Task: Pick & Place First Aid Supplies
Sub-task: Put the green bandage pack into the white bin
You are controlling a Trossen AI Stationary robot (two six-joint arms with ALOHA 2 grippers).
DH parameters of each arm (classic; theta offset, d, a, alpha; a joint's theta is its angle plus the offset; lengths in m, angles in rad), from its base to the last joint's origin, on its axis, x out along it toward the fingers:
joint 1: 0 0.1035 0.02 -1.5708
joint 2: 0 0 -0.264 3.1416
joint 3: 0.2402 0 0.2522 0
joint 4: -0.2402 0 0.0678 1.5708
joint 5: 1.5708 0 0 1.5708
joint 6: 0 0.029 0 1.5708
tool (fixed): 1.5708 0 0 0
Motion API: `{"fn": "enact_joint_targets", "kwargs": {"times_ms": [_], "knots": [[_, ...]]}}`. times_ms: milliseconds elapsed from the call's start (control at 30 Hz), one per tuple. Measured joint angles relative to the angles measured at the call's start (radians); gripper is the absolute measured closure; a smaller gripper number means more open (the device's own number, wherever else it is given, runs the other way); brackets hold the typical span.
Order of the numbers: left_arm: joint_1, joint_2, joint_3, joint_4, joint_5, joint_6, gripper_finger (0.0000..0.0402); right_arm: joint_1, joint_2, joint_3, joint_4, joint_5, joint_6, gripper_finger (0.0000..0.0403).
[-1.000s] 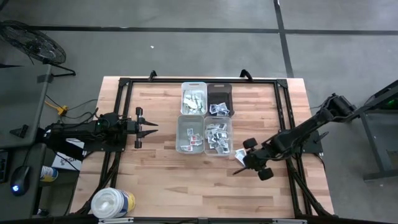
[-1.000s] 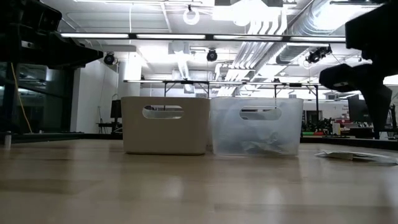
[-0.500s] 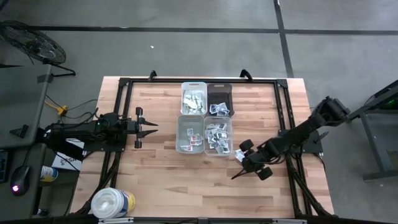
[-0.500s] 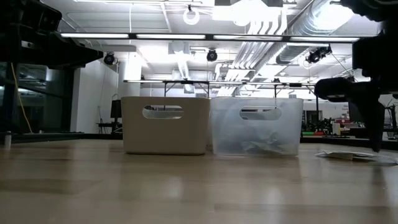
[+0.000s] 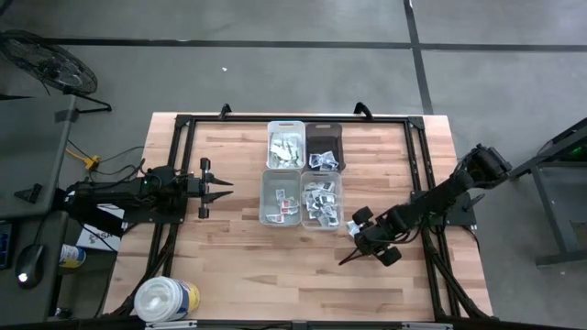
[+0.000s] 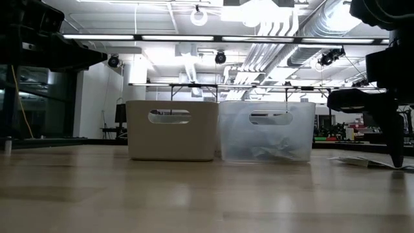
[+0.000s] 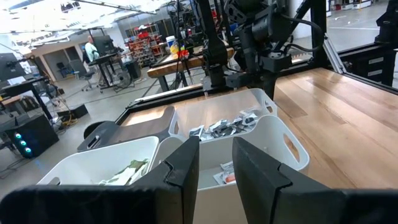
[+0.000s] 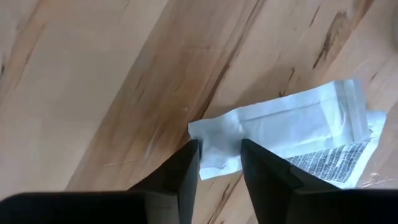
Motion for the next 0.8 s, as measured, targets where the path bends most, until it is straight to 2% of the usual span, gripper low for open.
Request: {"fn": "enact_joint_targets", "kwargs": {"times_ms": [400, 800], "knots": [[0.000, 0.000, 0.000, 0.000, 0.000, 0.000, 0.0305, 0.002, 0.002, -0.003, 0.017, -0.010, 0.066, 0.0392], [0.000, 0.000, 0.000, 0.000, 0.000, 0.000, 0.0305, 0.022, -0.102, 0.054, 0.002, 0.062, 0.174, 0.0401]]}}
